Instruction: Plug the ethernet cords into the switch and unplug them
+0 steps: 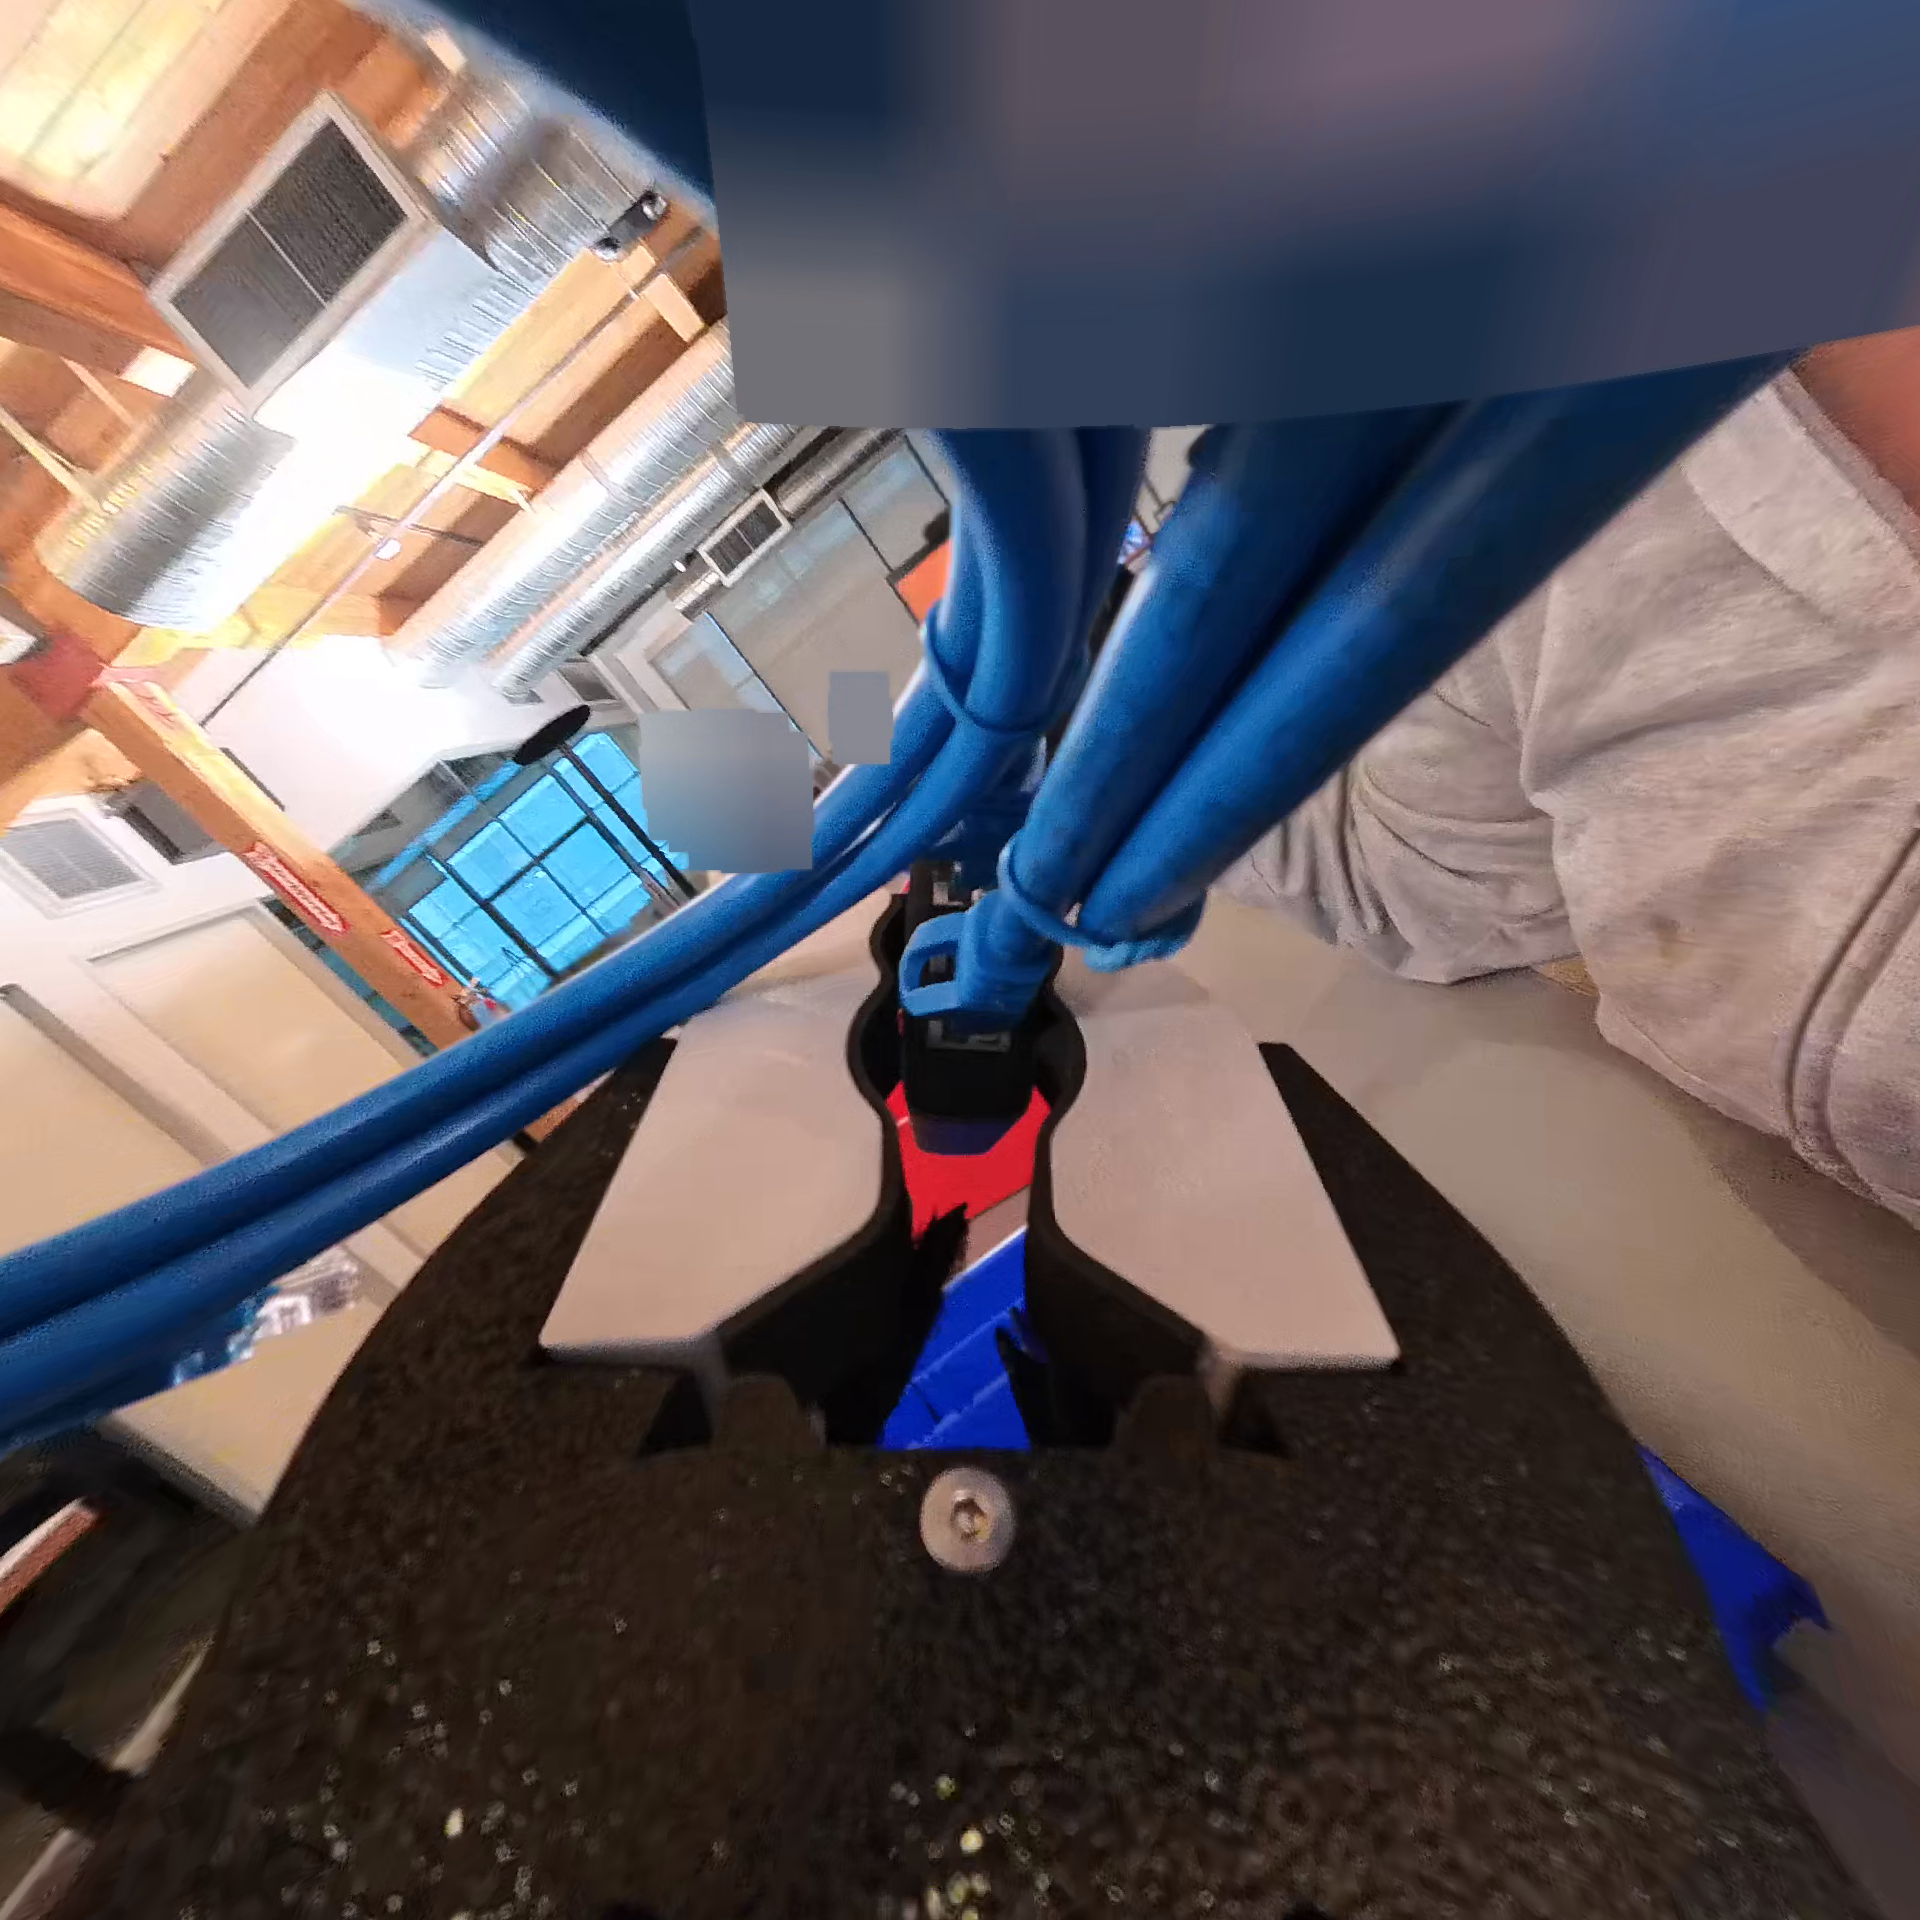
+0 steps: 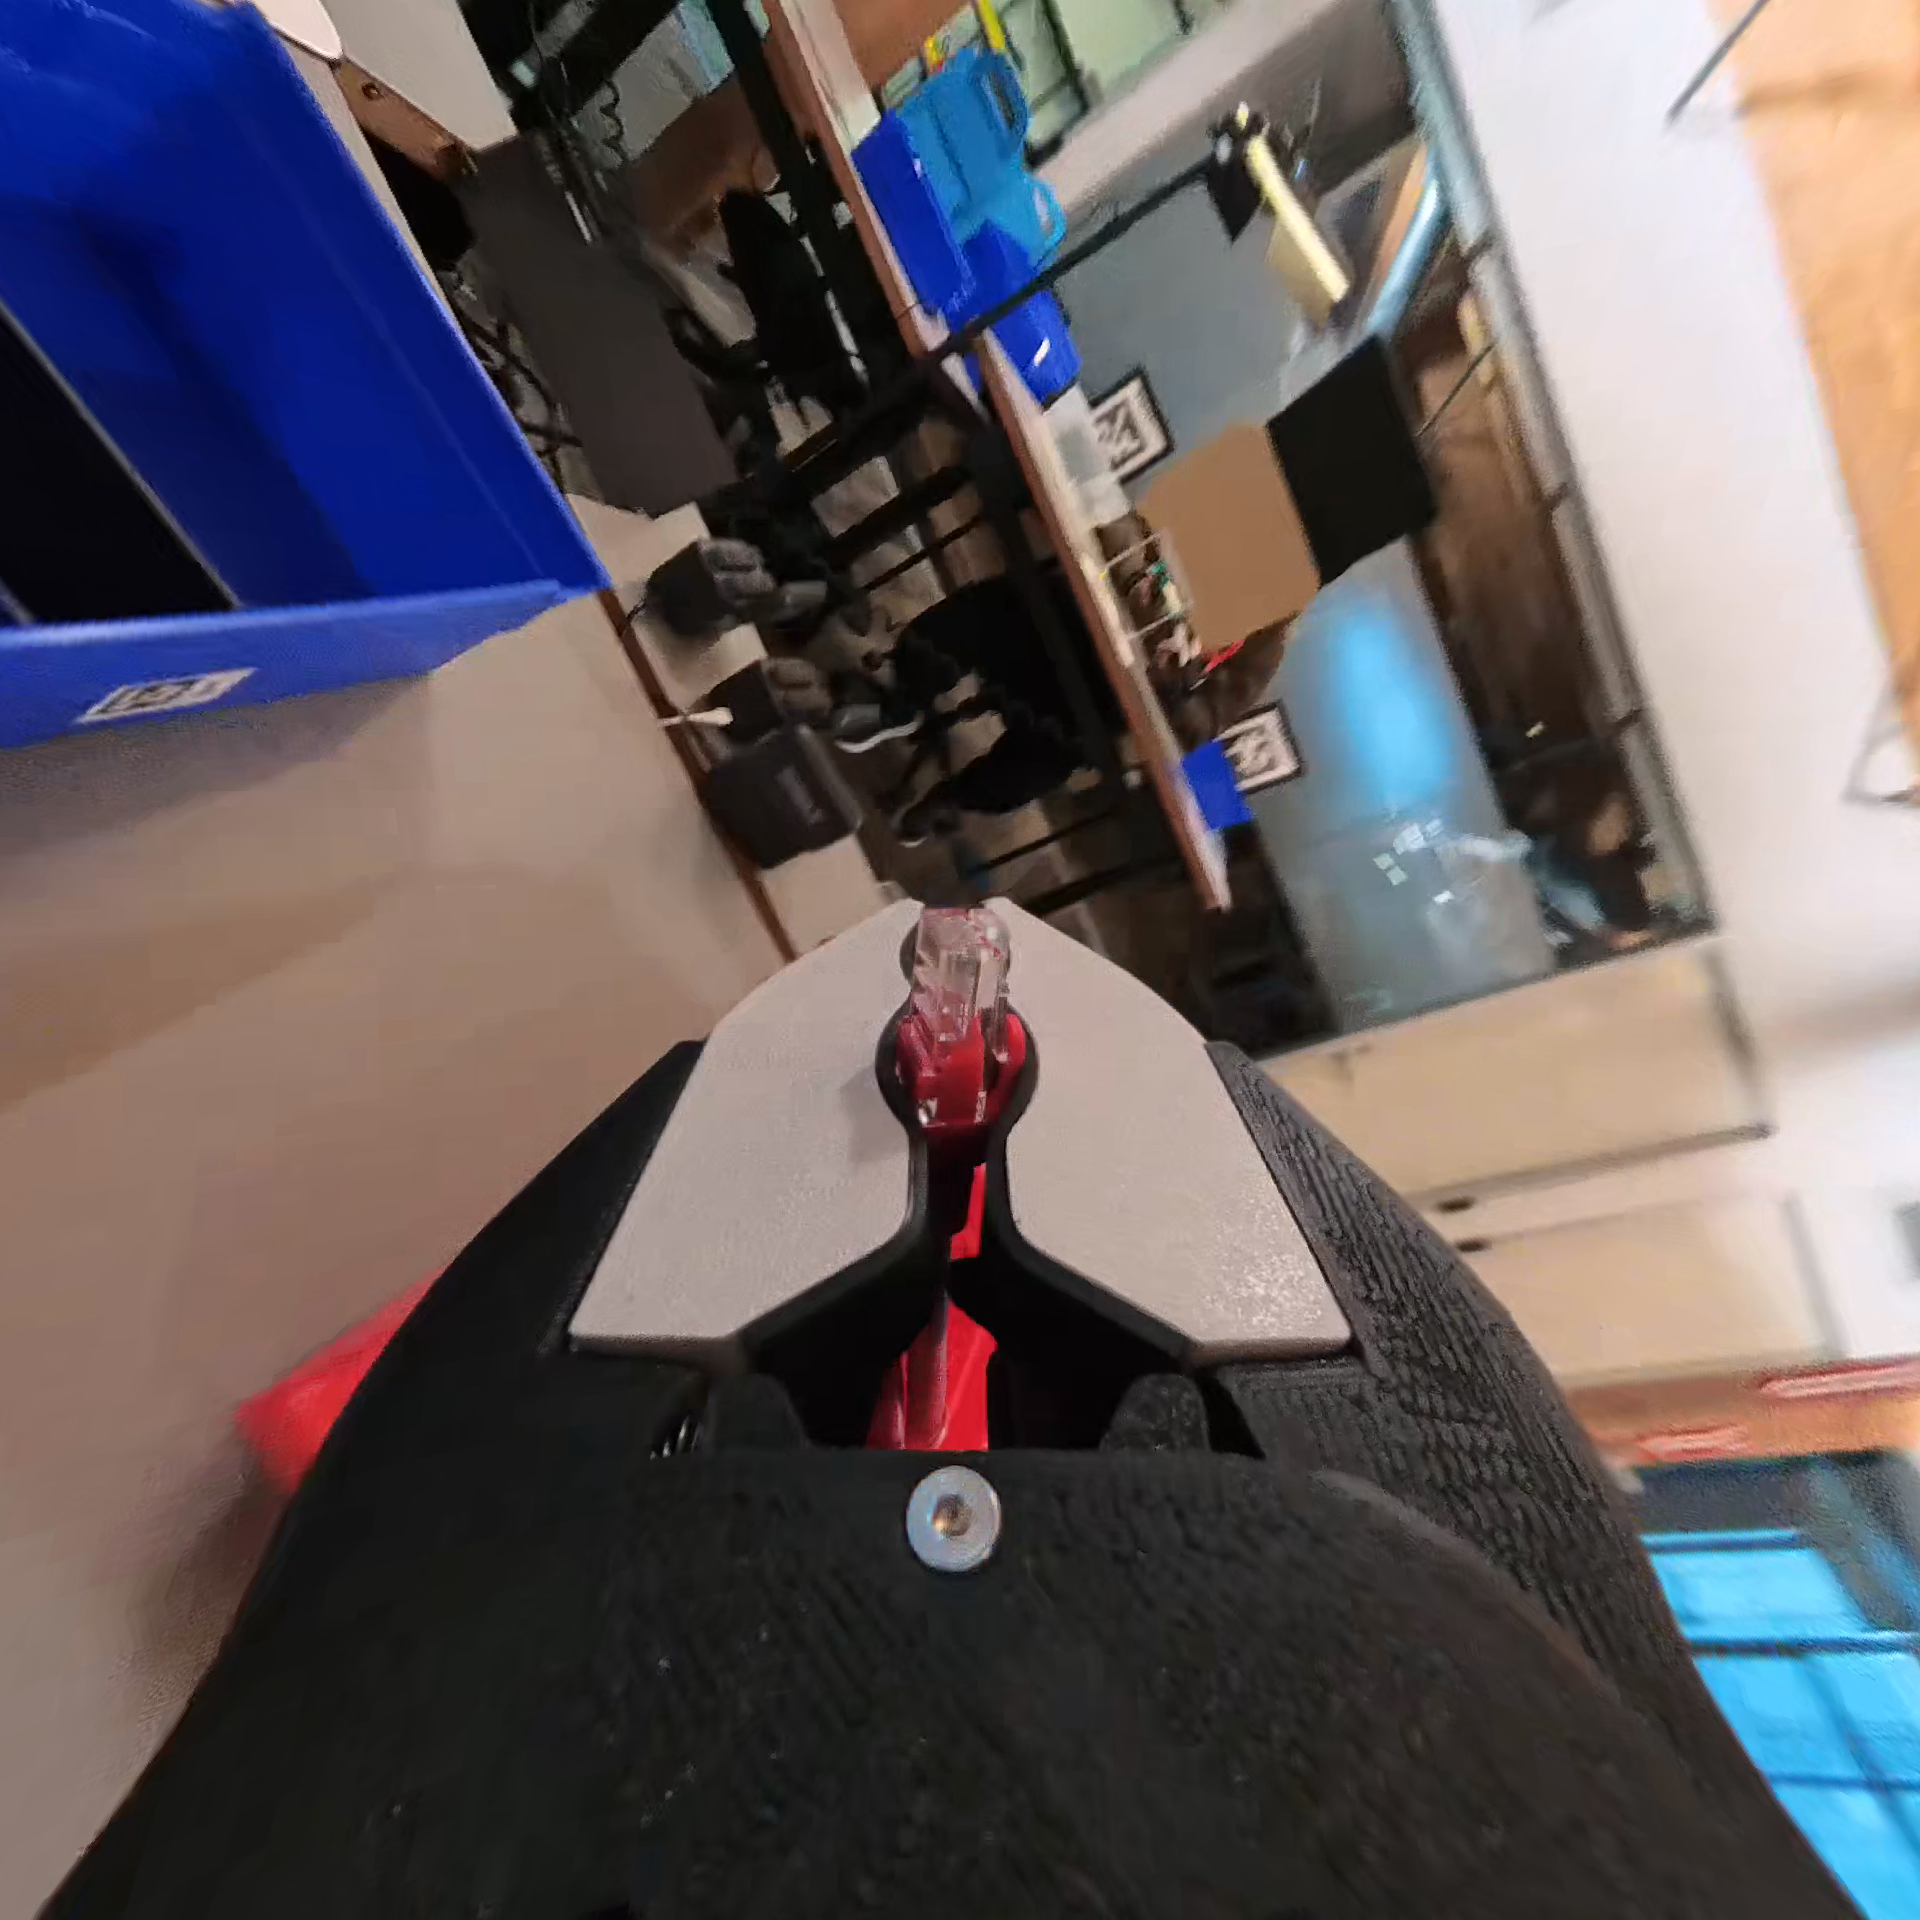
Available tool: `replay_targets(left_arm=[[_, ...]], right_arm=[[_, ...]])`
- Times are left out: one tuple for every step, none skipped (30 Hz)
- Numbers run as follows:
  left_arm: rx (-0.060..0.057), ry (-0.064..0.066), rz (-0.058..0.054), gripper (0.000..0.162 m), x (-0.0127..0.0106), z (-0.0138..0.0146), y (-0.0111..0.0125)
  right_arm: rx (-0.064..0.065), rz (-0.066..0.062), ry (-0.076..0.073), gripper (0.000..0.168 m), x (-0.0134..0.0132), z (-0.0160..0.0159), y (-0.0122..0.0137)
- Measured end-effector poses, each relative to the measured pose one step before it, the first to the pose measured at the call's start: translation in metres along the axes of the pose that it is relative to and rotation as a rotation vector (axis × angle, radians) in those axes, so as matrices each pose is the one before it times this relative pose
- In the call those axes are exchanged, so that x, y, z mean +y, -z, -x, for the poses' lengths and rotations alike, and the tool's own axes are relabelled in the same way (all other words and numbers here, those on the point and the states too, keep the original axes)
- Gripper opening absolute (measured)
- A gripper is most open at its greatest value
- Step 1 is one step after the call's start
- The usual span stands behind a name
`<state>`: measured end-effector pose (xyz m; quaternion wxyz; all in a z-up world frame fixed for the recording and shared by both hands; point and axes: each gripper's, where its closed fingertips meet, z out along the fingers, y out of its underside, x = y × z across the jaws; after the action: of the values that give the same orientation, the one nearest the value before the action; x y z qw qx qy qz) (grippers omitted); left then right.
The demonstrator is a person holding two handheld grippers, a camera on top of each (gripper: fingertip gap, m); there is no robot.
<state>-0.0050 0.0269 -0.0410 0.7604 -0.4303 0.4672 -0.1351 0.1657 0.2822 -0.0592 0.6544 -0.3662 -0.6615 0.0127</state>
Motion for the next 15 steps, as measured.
replay_targets(left_arm=[[0.0149,0.0126,0.0084,0.02,0.00373,-0.00145,-0.00331],[0.0086,0.0087,0.0048,0.02,0.00273,-0.00051,-0.00271],[0.0045,0.0052,-0.0028,0.02,0.00123,-0.0001,-0.00181],[0.0072,0.008,-0.0085,0.02,0.00021,-0.00038,-0.00122],[0.0083,0.0092,-0.0098,0.02,-0.00024,-0.0006,-0.00064],[0.006,0.0073,-0.0072,0.02,-0.00001,-0.00046,-0.00035],[0.0015,0.0039,-0.0017,0.02,0.0004,0.00008,-0.00008],[-0.0018,0.0007,0.0026,0.02,0.00073,0.00034,0.00003],[-0.0007,0.0009,0.0055,0.02,0.00085,0.00013,0.00008],[-0.0024,-0.0004,0.0072,0.02,0.00103,0.0003,-0.00005],[-0.0028,-0.0017,0.0054,0.02,0.00073,0.00036,-0.00014],[0.0003,-0.0004,0.002,0.02,0.00046,-0.00001,-0.00025],[0.003,0.0018,-0.0011,0.02,0.00019,-0.0003,-0.0004],[0.0023,0.0019,-0.0024,0.02,0.00008,-0.00015,-0.00054],[0.002,0.0011,-0.0023,0.02,0.00014,-0.00002,-0.00067]], right_arm=[[-0.0108,0.0096,-0.0392,0.004,0.01095,-0.0038,0.00759],[-0.0072,0.0065,-0.0271,0.004,0.0096,-0.00458,0.00502],[-0.0198,0.0091,-0.0273,0.005,0.00933,-0.00322,0.00234],[-0.0101,0.0107,-0.019,0.005,0.00885,-0.00437,0.0004],[-0.0176,0.0144,-0.0112,0.004,0.00856,-0.00273,-0.00072],[-0.0272,0.0148,-0.0142,0.004,0.00788,-0.00075,-0.00148],[-0.0374,0.011,-0.0096,0.004,0.00695,0.00169,-0.00195],[-0.051,0.0106,-0.0044,0.005,0.00686,0.00465,-0.00283],[-0.0485,0.0186,-0.0074,0.004,0.00821,0.00502,-0.00451],[-0.0413,0.0388,-0.0076,0.004,0.0113,0.00431,-0.00653],[-0.0329,0.053,0.004,0.005,0.01319,0.004,-0.00847],[-0.0279,0.0581,0.0156,0.005,0.01357,0.00444,-0.01028],[-0.0246,0.06,0.0249,0.005,0.0126,0.00512,-0.01117],[-0.0219,0.0605,0.0299,0.005,0.01115,0.00544,-0.01156],[-0.0157,0.0577,0.0329,0.01,0.00968,0.0047,-0.01131]])
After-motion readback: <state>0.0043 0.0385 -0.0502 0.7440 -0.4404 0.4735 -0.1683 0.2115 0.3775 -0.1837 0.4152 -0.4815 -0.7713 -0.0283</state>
